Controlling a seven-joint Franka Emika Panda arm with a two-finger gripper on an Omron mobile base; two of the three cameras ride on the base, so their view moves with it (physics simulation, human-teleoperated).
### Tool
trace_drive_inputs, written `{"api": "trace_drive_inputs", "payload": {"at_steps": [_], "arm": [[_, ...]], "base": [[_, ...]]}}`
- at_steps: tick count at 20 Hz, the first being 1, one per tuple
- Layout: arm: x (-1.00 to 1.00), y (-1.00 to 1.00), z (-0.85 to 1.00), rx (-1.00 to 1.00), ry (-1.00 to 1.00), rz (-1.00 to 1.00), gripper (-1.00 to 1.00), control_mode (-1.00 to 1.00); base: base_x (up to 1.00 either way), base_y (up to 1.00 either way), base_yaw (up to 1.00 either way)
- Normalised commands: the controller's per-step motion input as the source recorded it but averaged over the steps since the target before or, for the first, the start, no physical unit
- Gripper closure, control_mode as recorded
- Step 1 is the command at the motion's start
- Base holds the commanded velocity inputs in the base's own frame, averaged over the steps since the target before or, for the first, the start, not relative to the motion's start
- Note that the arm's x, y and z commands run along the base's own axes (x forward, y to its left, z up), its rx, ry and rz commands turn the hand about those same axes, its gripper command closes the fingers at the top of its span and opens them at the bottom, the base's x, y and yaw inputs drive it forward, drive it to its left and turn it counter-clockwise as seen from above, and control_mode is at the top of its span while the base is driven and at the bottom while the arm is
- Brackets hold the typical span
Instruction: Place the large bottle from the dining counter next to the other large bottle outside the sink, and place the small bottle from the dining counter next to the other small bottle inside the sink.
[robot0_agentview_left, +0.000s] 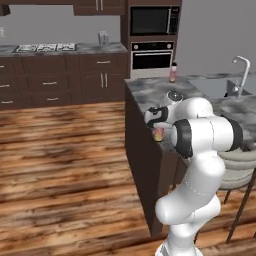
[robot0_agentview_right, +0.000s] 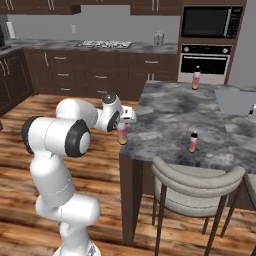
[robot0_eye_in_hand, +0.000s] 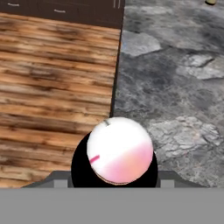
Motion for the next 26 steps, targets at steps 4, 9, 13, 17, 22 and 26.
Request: {"api": "trace_drive_inputs", "payload": {"at_steps": [4, 9, 13, 17, 22, 26], "arm": [[0.0, 0.0, 0.0, 0.0, 0.0, 0.0, 1.0, 1.0], [0.0, 0.0, 0.0, 0.0, 0.0, 0.0, 1.0, 1.0], [0.0, 0.0, 0.0, 0.0, 0.0, 0.0, 1.0, 1.0], [0.0, 0.0, 0.0, 0.0, 0.0, 0.0, 1.0, 1.0], [0.0, 0.0, 0.0, 0.0, 0.0, 0.0, 1.0, 1.0], [0.0, 0.0, 0.0, 0.0, 0.0, 0.0, 1.0, 1.0]], "base": [[0.27, 0.59, 0.0], [0.41, 0.58, 0.0], [0.6, 0.46, 0.0], [0.79, 0.38, 0.0], [0.87, 0.16, 0.0], [0.95, 0.06, 0.0]]}}
